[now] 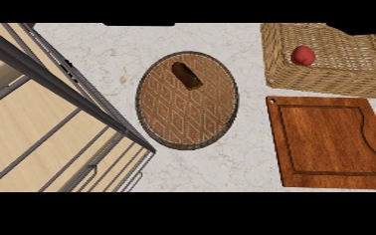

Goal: Pick the bell pepper from the cutting board and place it in the basket

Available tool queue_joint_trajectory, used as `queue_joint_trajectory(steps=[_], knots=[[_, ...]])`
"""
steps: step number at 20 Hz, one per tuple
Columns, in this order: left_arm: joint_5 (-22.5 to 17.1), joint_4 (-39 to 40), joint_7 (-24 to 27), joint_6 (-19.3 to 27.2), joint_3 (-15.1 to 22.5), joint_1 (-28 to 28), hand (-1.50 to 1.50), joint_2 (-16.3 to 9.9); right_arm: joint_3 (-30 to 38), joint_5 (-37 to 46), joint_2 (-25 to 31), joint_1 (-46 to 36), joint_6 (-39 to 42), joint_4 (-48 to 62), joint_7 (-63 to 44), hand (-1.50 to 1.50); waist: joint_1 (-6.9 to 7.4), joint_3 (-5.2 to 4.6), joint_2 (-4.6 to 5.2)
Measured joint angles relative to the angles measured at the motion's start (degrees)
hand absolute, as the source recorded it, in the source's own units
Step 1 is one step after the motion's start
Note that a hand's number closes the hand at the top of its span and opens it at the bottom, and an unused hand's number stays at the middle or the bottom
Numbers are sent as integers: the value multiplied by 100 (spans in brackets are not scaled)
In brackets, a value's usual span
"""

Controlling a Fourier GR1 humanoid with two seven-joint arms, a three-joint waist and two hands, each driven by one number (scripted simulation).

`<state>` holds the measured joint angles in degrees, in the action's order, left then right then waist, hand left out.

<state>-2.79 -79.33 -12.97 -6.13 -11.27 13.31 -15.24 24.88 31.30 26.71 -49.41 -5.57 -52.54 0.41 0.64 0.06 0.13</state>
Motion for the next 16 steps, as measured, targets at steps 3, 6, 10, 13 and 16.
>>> queue_joint_trajectory(steps=[3, 6, 10, 13, 16], knots=[[23, 50, 74, 15, -11, 6, 0, 12, 359, -345, 82, -99, -98, 77, -81, -150, -18, 6, -9], [80, -27, 57, 99, 25, -44, 0, 77, 810, -742, 284, -218, -146, 186, -233, -150, -25, 10, -14], [106, -83, 32, 146, 44, -71, 0, 123, 1438, -1334, 714, -166, 39, 464, -249, -150, -40, 7, -12], [95, -74, 25, 118, 4, -80, 0, 70, 1805, -1732, 1224, 54, 515, 732, -148, -150, -58, 5, -9], [101, -104, 58, 128, 3, -102, 0, 88, 2094, -2060, 1803, 339, 1181, 1157, 34, -150, -56, 8, -3]])
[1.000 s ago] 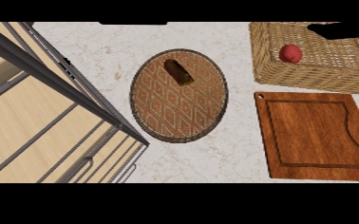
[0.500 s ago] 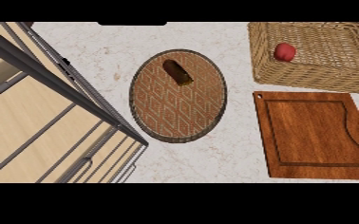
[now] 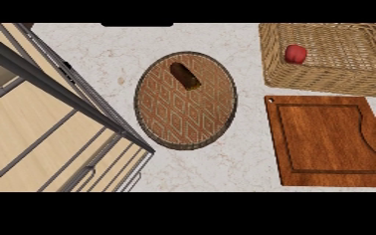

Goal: Pick the bell pepper from the cutting board and place it in the basket

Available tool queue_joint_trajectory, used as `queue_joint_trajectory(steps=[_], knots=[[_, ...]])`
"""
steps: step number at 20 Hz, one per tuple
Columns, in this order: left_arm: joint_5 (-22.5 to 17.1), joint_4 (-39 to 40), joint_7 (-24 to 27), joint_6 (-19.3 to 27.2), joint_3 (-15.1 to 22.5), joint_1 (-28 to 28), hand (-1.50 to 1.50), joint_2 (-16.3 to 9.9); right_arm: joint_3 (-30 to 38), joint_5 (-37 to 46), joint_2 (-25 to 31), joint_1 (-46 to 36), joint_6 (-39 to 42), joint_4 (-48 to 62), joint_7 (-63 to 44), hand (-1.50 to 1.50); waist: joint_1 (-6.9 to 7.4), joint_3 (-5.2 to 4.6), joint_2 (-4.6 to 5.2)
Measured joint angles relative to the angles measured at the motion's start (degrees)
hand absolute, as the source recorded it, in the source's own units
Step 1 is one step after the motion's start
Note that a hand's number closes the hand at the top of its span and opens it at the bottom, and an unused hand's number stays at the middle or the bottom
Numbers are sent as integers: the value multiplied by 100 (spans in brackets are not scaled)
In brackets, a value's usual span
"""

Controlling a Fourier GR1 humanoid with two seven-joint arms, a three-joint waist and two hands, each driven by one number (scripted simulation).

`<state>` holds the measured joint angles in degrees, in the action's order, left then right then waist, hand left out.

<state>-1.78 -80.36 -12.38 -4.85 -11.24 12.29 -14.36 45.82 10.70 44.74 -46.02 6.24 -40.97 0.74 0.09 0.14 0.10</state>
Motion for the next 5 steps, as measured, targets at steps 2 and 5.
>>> queue_joint_trajectory(steps=[2, 5], knots=[[-2, 14, -17, 4, 3, 21, 0, 12, 65, -81, 366, 225, 438, 289, 161, -150, 3, 4, 5], [7, -51, -75, 9, 22, 9, 0, 20, 223, -243, 878, 594, 1119, 765, 534, -150, 15, 3, 15]])
